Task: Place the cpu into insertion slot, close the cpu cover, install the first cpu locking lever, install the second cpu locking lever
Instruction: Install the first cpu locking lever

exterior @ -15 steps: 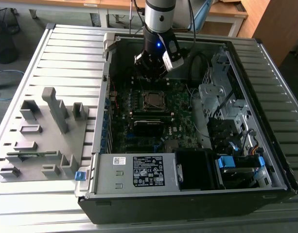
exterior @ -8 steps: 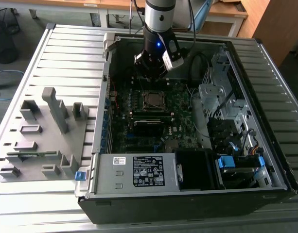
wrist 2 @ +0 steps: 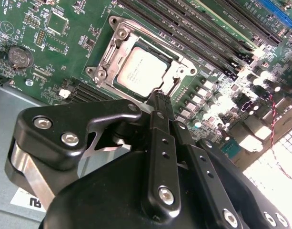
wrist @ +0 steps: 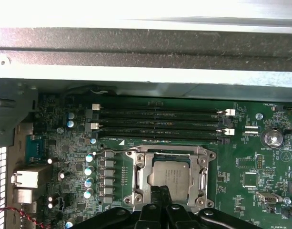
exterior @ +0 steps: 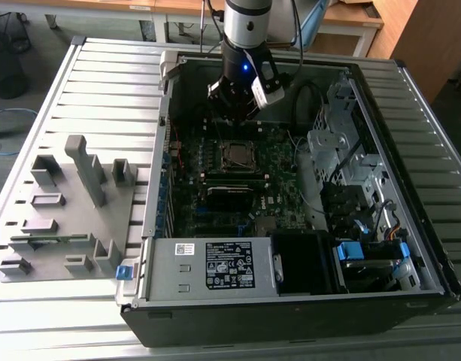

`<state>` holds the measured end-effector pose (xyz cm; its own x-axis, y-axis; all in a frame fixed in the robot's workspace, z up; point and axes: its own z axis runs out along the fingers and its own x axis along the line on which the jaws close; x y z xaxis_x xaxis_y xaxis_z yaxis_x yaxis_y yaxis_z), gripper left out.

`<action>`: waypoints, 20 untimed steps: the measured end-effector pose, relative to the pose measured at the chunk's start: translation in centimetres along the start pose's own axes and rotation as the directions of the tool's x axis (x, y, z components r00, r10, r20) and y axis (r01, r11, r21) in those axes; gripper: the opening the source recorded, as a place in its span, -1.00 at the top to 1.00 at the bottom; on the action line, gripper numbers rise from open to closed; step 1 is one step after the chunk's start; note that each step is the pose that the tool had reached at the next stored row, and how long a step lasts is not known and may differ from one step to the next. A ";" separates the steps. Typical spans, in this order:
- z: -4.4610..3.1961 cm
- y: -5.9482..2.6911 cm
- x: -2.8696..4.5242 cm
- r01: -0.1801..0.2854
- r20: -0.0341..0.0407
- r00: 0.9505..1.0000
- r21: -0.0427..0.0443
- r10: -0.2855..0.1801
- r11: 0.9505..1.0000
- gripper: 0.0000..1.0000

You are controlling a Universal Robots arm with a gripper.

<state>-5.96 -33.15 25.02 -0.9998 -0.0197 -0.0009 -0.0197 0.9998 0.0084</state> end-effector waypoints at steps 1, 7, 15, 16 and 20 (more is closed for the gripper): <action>-0.01 0.00 0.00 0.000 0.000 1.000 0.000 0.000 1.000 0.80; -0.01 0.00 0.17 0.000 0.000 1.000 0.000 0.000 1.000 0.80; -0.01 0.01 0.63 0.000 0.000 1.000 0.000 0.000 1.000 0.80; -0.01 0.01 0.74 0.000 0.000 1.000 0.000 0.000 1.000 0.80; -0.01 0.02 1.24 0.000 0.000 1.000 0.000 0.000 1.000 0.80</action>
<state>-7.20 -33.15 25.03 -0.9998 -0.0196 -0.0008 -0.0196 0.9998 0.0083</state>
